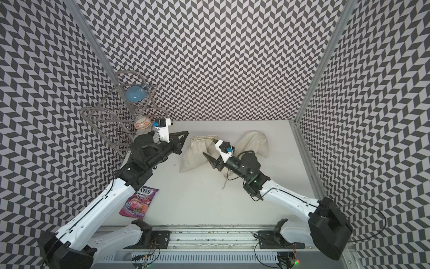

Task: Close the soil bag
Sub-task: Adjust the soil bag at the center of the board, then frap the soil bag at the center of the board.

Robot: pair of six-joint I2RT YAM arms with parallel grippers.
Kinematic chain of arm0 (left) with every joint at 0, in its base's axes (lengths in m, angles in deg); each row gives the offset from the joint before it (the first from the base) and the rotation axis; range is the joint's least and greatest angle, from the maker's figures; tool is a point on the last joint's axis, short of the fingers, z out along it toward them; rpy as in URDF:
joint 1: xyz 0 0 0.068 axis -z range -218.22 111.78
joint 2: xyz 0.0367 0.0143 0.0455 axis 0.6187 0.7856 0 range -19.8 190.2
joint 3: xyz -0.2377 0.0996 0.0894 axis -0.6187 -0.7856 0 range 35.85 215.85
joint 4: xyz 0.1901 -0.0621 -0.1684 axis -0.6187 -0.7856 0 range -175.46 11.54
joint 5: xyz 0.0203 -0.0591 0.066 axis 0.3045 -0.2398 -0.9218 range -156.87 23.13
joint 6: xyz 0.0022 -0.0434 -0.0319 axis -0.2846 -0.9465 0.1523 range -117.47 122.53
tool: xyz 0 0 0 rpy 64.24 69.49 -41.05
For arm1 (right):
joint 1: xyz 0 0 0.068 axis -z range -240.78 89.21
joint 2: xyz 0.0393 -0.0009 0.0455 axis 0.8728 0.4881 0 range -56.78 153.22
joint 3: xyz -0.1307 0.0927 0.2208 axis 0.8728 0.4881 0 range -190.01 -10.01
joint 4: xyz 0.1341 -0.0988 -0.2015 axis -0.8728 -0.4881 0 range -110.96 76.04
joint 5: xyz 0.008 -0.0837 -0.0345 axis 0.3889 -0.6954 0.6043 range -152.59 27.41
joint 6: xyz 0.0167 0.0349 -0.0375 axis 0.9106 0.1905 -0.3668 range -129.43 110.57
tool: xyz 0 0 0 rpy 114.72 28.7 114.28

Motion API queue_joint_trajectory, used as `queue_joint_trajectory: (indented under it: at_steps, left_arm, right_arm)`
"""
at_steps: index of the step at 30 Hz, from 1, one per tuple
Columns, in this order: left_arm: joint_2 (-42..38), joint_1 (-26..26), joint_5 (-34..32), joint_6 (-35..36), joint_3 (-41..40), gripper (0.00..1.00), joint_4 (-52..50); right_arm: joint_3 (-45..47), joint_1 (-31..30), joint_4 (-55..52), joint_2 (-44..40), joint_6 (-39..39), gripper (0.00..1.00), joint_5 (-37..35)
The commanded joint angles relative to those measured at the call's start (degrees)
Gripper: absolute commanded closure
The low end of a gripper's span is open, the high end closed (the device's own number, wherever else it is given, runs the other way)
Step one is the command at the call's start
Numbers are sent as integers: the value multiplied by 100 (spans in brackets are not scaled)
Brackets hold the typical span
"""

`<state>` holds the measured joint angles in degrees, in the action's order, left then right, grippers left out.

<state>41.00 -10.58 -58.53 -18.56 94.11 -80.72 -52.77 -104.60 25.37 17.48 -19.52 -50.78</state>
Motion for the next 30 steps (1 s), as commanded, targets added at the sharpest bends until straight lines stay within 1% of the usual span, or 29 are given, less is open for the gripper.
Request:
queue_joint_trajectory:
  at_steps: [1, 6, 16, 18, 20, 23, 25, 27, 30]
  left_arm:
    - [-142, -23, 162, -16, 238, 100, 37]
    - [-169, -25, 259, -47, 233, 100, 63]
    - [-259, -27, 279, -92, 222, 100, 104]
    - [-281, -28, 280, -93, 221, 100, 103]
    - [-307, -29, 274, -98, 237, 100, 108]
    - [-379, -37, 329, -99, 272, 100, 105]
    - [-468, -48, 375, -120, 326, 100, 116]
    - [-557, -106, 402, -100, 416, 100, 91]
    - [-730, -393, 508, -50, 651, 100, -35]
  right_arm:
    - [-281, -98, 560, 275, -485, 28, 90]
    - [-538, -250, 851, 674, -566, 32, -29]
    - [-1586, -370, 563, 1630, -518, 46, 36]
    - [-1779, -388, 474, 1863, -492, 50, -31]
    - [-1945, -387, 426, 2073, -413, 55, -193]
    - [-2012, -391, 654, 2311, -259, 63, -641]
    - [-2105, -376, 647, 2451, -303, 71, -759]
    - [-2252, -345, 428, 2606, -403, 80, -1010]
    - [-2281, -201, -102, 2778, -507, 84, -1686]
